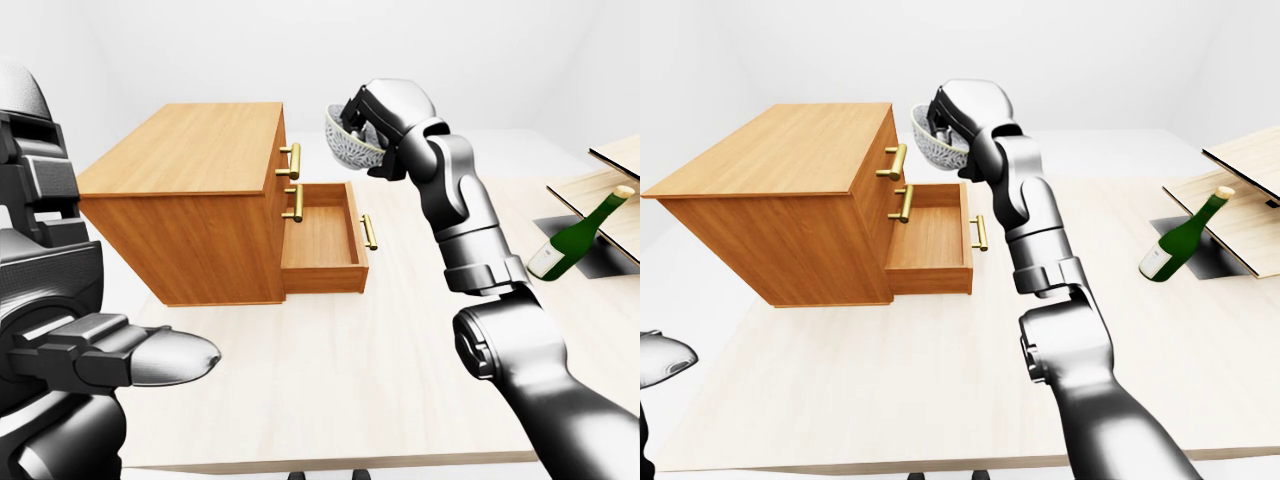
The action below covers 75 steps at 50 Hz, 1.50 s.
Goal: Put the bowl on top of the cabinet.
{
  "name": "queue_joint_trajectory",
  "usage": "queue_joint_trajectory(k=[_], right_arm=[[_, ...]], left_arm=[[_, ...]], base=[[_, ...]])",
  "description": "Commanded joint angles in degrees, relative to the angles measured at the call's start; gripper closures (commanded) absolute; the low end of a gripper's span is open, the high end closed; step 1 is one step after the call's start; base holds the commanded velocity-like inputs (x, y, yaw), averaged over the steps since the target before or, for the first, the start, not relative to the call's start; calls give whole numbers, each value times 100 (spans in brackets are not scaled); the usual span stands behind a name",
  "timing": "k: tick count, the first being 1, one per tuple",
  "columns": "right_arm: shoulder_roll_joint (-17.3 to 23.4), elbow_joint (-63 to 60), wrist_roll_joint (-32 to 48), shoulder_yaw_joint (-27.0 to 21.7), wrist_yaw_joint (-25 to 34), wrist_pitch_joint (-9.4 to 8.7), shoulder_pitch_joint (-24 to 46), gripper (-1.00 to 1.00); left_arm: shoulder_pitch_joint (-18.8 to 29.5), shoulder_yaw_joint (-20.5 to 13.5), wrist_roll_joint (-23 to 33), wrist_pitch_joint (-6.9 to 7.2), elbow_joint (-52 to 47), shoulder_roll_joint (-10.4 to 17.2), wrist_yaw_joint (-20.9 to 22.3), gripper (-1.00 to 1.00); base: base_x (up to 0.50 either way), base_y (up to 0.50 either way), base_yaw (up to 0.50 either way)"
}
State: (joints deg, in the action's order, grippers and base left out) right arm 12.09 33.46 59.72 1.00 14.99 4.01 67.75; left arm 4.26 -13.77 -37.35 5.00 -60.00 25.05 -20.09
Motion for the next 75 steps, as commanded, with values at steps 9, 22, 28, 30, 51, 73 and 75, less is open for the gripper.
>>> queue_joint_trajectory(k=[9, 22, 28, 30, 51, 73, 75], right_arm=[[-383, 586, 153, 142, -330, -70, 638, 100], [-616, 918, 268, 223, -461, -130, 926, 100], [-791, 701, 377, 285, -385, -210, 867, 100], [-854, 751, 392, 294, -392, -240, 942, 100], [-1294, 722, 655, 435, -384, -369, 996, 100], [-1458, 986, 747, 464, -373, -422, 1369, 100], [-1474, 1031, 753, 470, -378, -429, 1422, 100]], left_arm=[[13, -69, -236, 0, 0, 140, -144, -100], [15, -52, -414, 0, 0, 303, -307, -100], [7, -38, -462, 0, 0, 356, -354, -100], [1, -36, -486, 0, 0, 380, -374, -100], [-37, -66, -787, 0, 0, 633, -594, -100], [-23, -107, -965, 0, 0, 761, -719, -100], [-24, -102, -979, 0, 0, 775, -733, -100]], base=[[0, 0, 0], [0, 0, 0], [0, 0, 0], [0, 0, 0], [0, 0, 0], [0, 0, 0], [0, 0, 0]])
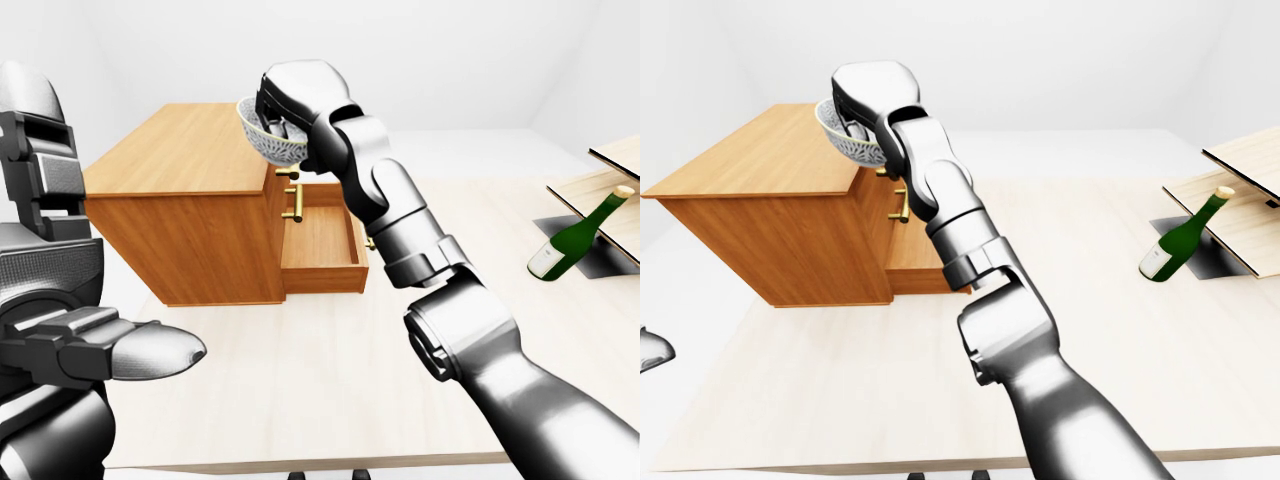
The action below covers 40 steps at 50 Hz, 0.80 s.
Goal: Put the bowl on top of the cabinet.
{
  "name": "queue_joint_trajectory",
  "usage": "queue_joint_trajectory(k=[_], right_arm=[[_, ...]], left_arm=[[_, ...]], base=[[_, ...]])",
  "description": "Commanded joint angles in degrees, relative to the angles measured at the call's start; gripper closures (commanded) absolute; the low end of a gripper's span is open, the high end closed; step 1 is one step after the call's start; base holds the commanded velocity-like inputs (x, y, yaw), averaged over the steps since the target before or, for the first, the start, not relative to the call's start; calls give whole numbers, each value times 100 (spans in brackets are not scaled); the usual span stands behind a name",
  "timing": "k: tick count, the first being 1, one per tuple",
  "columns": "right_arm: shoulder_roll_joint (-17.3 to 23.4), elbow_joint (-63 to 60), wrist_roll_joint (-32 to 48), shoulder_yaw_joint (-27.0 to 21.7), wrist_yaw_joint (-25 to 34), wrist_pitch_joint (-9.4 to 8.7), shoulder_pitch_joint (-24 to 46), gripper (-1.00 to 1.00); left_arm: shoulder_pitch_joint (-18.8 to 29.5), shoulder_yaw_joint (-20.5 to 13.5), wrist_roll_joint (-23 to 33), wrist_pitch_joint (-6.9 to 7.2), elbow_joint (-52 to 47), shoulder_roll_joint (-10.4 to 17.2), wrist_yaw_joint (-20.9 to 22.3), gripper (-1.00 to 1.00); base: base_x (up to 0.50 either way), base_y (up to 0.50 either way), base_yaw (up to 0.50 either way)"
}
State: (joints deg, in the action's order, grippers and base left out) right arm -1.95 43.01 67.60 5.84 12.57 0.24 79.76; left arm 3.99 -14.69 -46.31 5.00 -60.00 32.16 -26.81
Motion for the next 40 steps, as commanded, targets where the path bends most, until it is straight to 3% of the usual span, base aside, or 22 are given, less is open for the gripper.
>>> queue_joint_trajectory(k=[1, 40], right_arm=[[-78, 86, -29, -10, -142, -55, 232, 100], [-470, 1537, -40, 84, -1009, -77, 772, 100]], left_arm=[[-1, -7, -83, 0, 0, 69, -65, -100], [16, -241, -795, 0, 0, 610, -319, -100]], base=[[0, 0, 0], [0, 0, 0]])
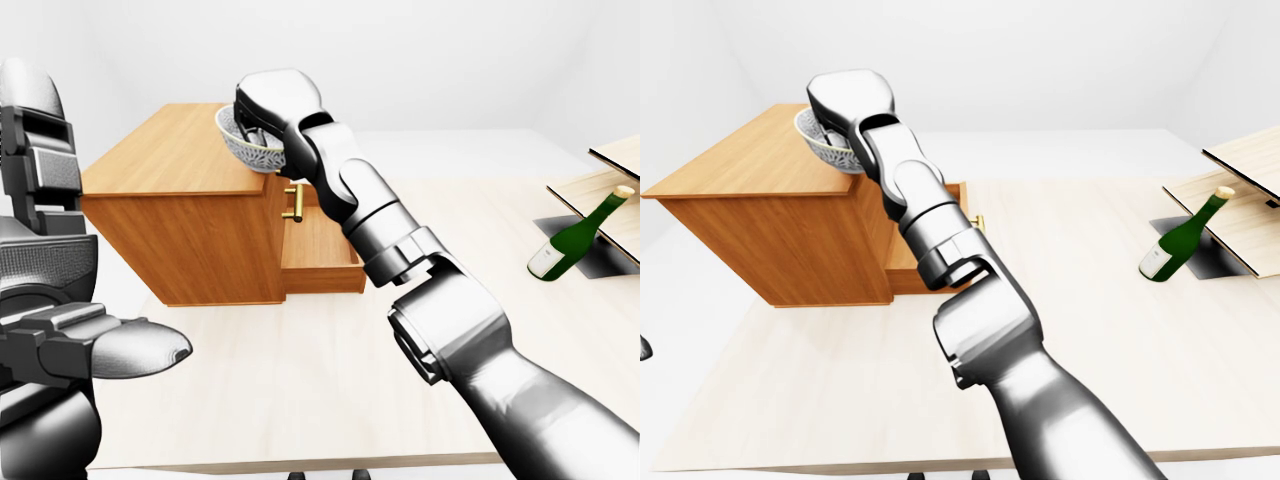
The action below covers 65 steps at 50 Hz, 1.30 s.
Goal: Put the bowl on top of the cabinet.
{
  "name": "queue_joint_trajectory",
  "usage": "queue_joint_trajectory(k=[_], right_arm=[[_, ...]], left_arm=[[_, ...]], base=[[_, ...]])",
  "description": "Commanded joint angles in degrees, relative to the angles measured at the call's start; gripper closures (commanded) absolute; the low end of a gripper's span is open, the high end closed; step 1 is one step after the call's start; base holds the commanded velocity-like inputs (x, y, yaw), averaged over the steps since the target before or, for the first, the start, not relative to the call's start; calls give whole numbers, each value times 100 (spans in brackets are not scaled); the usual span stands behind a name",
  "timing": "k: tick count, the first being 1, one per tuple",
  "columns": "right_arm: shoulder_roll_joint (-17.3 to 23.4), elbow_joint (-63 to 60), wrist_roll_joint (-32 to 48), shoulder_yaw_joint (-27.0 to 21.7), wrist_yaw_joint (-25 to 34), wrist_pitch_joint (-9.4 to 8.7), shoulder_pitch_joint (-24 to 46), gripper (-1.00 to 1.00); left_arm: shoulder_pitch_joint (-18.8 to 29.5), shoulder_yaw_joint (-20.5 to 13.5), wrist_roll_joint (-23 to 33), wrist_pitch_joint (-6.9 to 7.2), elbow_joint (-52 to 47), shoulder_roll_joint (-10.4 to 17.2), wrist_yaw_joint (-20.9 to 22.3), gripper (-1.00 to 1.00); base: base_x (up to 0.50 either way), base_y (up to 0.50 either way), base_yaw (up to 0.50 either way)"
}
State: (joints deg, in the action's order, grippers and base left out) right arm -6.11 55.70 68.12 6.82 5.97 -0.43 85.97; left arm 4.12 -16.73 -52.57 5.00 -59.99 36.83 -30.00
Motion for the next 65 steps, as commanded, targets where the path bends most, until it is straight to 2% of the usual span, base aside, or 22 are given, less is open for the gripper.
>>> queue_joint_trajectory(k=[1, 22, 34, 55, 65], right_arm=[[-55, 282, -93, -13, -355, -11, 158, 100], [-143, 315, -112, -6, -300, -85, 397, 100], [-286, 263, -111, 21, -308, -156, 373, 100], [-484, 530, -102, 56, -489, -173, 478, 100], [-500, 565, -105, 60, -547, -151, 439, 100]], left_arm=[[5, -34, -168, 0, -1, 143, 0, -100], [-1, -91, -263, 0, -1, 201, 0, -100], [1, -230, -530, 0, -1, 447, 0, -100], [43, -388, -798, 0, -1, 655, 0, -100], [7, -333, -792, 0, -1, 719, 0, -100]], base=[[0, 0, 0], [0, 0, 0], [0, 0, 0], [0, 0, 0], [0, 0, 0]])
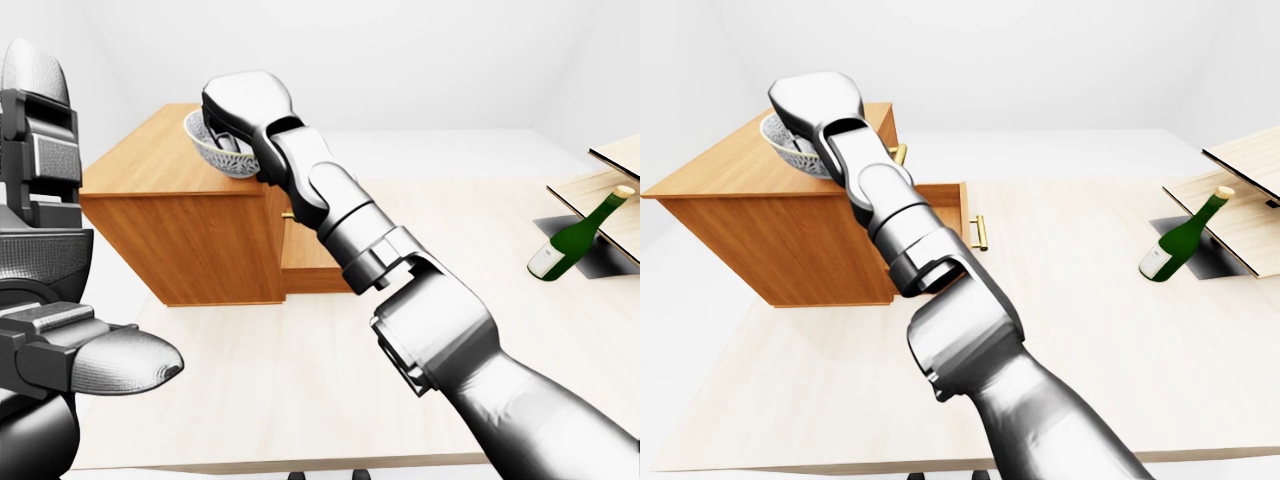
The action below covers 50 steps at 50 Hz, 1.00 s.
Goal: Put the bowl on top of the cabinet.
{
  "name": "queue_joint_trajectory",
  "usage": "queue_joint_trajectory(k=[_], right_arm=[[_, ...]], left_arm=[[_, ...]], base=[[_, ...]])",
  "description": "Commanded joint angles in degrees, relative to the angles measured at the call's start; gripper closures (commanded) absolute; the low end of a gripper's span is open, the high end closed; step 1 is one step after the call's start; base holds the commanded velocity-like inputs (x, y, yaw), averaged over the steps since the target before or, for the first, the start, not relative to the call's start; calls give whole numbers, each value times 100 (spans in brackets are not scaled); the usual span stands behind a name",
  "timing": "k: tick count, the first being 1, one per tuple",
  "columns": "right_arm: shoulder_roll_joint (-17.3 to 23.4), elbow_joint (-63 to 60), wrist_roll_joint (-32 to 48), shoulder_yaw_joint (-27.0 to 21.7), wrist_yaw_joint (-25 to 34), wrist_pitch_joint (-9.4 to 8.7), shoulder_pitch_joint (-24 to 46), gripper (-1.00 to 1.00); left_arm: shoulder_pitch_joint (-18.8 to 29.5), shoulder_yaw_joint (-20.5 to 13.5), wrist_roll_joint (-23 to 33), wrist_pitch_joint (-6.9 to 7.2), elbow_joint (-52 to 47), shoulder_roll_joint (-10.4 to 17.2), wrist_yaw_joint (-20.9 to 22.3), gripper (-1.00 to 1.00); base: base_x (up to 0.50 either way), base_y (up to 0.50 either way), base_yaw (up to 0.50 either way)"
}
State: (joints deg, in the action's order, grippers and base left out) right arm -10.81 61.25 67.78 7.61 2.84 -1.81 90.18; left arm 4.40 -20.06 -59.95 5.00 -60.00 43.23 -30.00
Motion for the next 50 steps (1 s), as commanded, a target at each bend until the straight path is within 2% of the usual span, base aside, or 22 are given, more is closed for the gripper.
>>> queue_joint_trajectory(k=[1, 35, 36, 37, 50], right_arm=[[-28, 18, -73, -23, -239, -16, 25, 100], [-86, 88, -86, -9, -461, -15, -8, 100], [-83, 97, -83, -8, -478, -11, -8, -62], [-81, 113, -78, -7, -499, -9, -7, -100], [-6, -6, -106, -40, -380, -26, 136, -100]], left_arm=[[-19, -6, -61, 0, 0, 81, 0, -100], [-45, -77, -260, 0, 0, 276, 0, -100], [-46, -77, -263, 0, 0, 280, 0, -100], [-53, -72, -255, 0, 0, 281, 0, -100], [-62, -64, -273, 0, 0, 325, 0, -100]], base=[[0, 0, 0], [0, 0, 0], [0, 0, 0], [0, 0, 0], [0, 0, 0]])
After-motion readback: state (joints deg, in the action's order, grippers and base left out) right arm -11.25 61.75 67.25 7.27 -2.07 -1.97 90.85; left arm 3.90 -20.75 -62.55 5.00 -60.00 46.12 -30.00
